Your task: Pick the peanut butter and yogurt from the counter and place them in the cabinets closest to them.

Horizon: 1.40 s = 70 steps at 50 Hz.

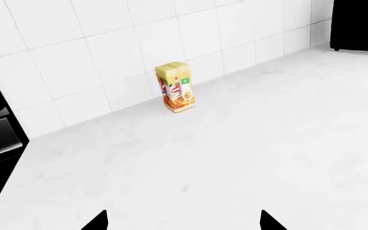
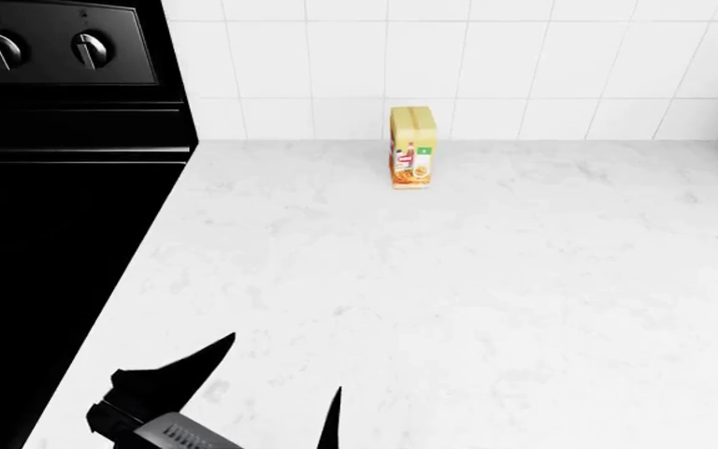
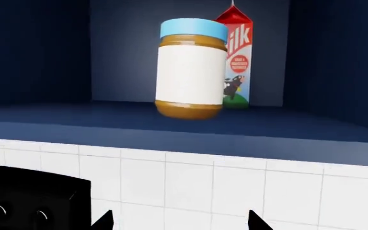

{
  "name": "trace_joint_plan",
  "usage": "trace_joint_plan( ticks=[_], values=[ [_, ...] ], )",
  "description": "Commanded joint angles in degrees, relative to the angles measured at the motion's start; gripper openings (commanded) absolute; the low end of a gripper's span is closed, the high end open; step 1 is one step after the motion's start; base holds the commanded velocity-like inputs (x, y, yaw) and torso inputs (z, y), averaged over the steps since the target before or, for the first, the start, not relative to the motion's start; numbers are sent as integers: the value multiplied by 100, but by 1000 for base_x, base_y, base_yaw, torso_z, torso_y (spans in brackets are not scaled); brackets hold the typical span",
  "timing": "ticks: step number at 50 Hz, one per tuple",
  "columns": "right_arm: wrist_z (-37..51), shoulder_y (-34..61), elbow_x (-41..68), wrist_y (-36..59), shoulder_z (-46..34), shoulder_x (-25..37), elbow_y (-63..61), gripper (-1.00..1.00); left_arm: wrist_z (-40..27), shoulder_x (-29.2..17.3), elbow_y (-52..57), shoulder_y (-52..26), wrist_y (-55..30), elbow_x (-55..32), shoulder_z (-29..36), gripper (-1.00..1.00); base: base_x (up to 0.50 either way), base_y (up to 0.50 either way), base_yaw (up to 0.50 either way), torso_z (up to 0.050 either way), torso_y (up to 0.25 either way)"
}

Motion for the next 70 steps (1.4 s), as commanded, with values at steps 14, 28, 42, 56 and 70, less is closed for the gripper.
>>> trace_joint_plan(
  ticks=[14, 28, 42, 56, 70],
  values=[
    [382, -1203, -82, -199, -150, 889, -1842, 100, 0, -173, 0, -13, 31, 80, 44, 100, 0, 0, 0, 0, 0],
    [269, -2053, -587, -280, -507, 1157, -2336, 100, 0, -188, 0, 49, -2, 61, -31, 100, 0, 0, 0, 0, 0],
    [25, -2733, -1089, -418, -791, 1137, -2251, 100, 0, -157, 0, 51, -9, -13, -90, 100, 0, 0, 0, 0, 0],
    [-162, -3447, -1780, -588, -1048, 1519, -2636, 100, 0, -147, 0, 145, -48, -105, -234, 100, 0, 0, 0, 0, 0],
    [-9, -3917, -2365, -734, -1175, 2014, -3454, 100, 1, -388, 0, -2, 140, 33, 34, 100, 0, 0, 0, 0, 0]
  ],
)
